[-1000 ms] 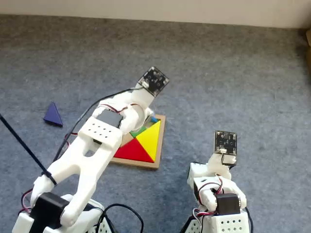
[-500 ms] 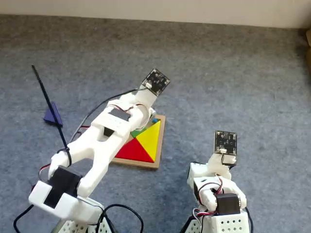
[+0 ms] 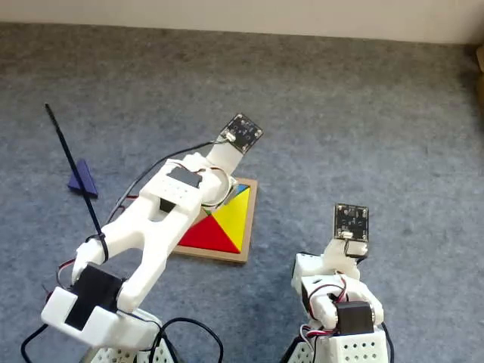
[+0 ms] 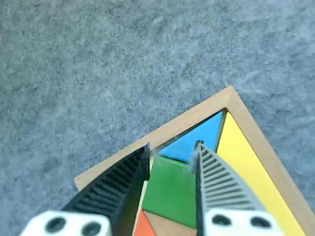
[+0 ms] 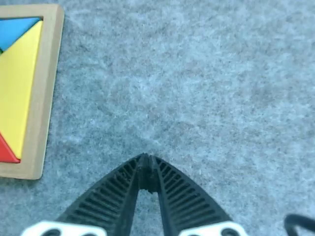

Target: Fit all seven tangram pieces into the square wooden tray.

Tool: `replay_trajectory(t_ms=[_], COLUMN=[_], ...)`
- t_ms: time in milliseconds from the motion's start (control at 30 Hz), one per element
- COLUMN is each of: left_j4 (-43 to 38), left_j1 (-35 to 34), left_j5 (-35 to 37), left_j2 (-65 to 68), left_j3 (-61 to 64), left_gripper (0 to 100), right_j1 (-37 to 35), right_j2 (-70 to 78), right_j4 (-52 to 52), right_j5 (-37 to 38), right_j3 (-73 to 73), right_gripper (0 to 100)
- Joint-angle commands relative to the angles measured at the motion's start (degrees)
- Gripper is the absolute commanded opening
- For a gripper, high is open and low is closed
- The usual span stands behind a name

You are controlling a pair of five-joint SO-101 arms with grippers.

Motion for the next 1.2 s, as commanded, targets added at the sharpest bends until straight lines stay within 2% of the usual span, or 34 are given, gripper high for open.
replay_trajectory(t_ms=[0,267,467,567,633,767,867,1000,1167], left_j4=[0.26,3.43,11.6,16.35,18.64,23.65,25.32,25.23,25.58], left_j1=[-0.75,-7.96,-16.92,-23.34,-28.35,-38.46,-44.79,-49.71,-52.18], left_j5=[0.26,0.7,2.2,-1.41,-4.04,-4.92,-7.21,-11.52,-13.54], left_j2=[-3.03,-15.25,-23.52,-24.66,-24.4,-24.22,-24.22,-24.13,-24.13], left_j3=[-3.03,-0.75,1.36,0.66,0.04,-2.33,-3.56,-3.3,-3.56], left_gripper=[15,15,16,16,20,29,30,30,30], right_j1=[0.57,0.57,0.57,0.57,0.57,0.57,0.31,0.22,0.22], right_j2=[-1.19,-1.19,-1.19,-1.19,-1.1,-1.01,-0.92,-0.84,-0.84], right_j4=[0.31,0.31,0.31,0.31,0.31,0.31,0.31,0.22,0.22], right_j5=[0.53,0.53,0.53,0.53,0.53,0.53,0.53,0.53,0.53], right_j3=[7.34,7.34,7.34,7.34,7.34,7.34,7.34,7.34,7.34], right_gripper=[0.4,0.4,0.4,0.4,0.4,0.4,0.4,0.4,0.4])
